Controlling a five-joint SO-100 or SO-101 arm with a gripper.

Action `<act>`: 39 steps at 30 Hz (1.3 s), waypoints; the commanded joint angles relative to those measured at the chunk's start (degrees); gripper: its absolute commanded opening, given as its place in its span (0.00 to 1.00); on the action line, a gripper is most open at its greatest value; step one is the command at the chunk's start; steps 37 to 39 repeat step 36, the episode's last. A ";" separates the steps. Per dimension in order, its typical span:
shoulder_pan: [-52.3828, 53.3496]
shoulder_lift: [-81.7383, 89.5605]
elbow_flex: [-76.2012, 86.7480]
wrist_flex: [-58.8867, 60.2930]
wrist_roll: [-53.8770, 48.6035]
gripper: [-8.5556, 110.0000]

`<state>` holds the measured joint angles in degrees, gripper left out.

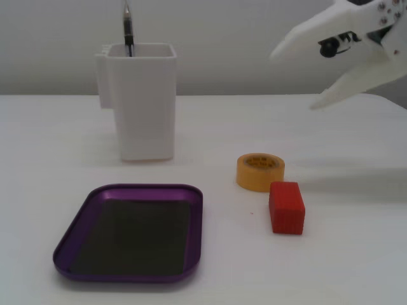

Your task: Remove the yellow tape from the box.

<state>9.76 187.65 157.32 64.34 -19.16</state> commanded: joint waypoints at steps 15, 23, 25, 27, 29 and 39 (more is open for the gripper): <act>-0.88 7.82 14.33 4.57 16.08 0.08; -0.88 8.09 14.77 6.77 16.96 0.10; -0.88 8.09 16.44 7.12 17.05 0.10; -0.88 8.09 17.23 7.12 17.05 0.10; -0.88 8.09 17.40 6.94 16.96 0.10; -0.88 8.09 17.40 6.77 16.96 0.10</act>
